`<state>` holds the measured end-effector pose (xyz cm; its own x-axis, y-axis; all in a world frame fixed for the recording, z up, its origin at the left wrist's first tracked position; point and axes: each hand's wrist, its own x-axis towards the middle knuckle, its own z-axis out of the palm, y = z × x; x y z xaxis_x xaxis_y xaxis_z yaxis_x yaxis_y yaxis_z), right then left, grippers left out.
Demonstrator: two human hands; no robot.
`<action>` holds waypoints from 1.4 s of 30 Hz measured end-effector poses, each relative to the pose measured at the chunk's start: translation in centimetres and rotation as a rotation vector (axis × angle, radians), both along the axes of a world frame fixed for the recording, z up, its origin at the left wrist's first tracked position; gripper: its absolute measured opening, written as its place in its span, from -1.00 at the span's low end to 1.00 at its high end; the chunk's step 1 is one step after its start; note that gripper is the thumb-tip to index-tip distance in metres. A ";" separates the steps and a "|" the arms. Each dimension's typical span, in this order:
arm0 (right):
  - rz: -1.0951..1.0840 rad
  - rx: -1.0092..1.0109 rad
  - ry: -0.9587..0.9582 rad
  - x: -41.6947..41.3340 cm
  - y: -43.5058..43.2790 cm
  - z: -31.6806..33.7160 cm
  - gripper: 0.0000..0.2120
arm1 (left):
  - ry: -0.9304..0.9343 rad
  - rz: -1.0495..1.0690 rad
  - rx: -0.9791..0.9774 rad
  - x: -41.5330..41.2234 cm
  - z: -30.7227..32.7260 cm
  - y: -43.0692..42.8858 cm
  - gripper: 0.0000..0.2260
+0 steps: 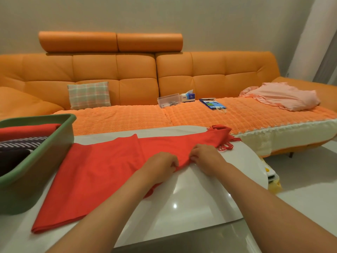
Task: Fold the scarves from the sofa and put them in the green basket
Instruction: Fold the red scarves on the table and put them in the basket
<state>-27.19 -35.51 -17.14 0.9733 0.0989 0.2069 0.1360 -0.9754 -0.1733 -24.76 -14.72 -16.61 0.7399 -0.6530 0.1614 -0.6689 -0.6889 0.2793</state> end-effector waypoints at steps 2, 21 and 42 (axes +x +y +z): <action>-0.025 0.128 0.007 -0.6 0.0 0.8 -0.84 | 0.082 0.022 -0.100 0.2 0.6 0.2 -0.85; -0.157 -0.401 0.136 4.7 -3.9 1.7 -0.65 | 0.016 0.108 0.032 7.8 0.1 -5.0 -0.58; 0.155 0.102 0.409 -1.7 -1.4 4.2 -0.92 | -0.042 -0.080 -0.013 5.0 -0.4 1.7 -0.83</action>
